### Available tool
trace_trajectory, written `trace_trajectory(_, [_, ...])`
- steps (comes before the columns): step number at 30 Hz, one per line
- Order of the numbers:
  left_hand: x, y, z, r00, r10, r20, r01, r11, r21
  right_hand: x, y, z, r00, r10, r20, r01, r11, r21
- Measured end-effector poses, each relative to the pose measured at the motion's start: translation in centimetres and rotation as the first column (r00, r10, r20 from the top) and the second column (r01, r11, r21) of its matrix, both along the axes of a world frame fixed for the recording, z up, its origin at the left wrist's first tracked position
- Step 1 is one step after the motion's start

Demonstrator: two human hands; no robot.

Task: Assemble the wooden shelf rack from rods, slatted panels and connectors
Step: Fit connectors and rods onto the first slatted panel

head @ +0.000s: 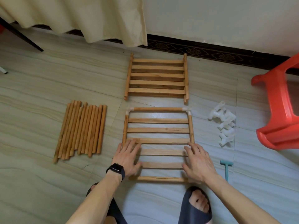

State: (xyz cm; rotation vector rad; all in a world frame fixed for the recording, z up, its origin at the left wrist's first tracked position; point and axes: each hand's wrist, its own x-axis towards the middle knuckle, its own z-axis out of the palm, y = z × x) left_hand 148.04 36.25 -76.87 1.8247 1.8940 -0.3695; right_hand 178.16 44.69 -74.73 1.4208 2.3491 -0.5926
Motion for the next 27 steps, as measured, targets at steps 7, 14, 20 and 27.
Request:
trace_trajectory(7, [-0.9, 9.3, -0.9, 0.997, 0.048, -0.057, -0.044, 0.996, 0.081, -5.9, 10.3, -1.5, 0.997, -0.017, -0.075, 0.027, 0.991, 0.13])
trace_trajectory(14, [-4.7, 18.1, -1.7, 0.987, -0.078, -0.142, 0.086, 0.995, 0.053, -6.5, 18.2, -4.3, 0.991, 0.08, 0.108, -0.093, 0.988, 0.125])
trace_trajectory(20, [-6.3, 18.5, -3.5, 0.959, -0.207, -0.191, 0.222, 0.973, 0.064, -6.0, 18.5, -5.1, 0.99, 0.131, 0.056, -0.14, 0.972, 0.191])
trace_trajectory(27, [-5.4, 17.6, -3.3, 0.971, -0.149, -0.187, 0.16, 0.986, 0.041, -6.8, 17.9, -4.4, 0.984, 0.116, 0.132, -0.138, 0.977, 0.164])
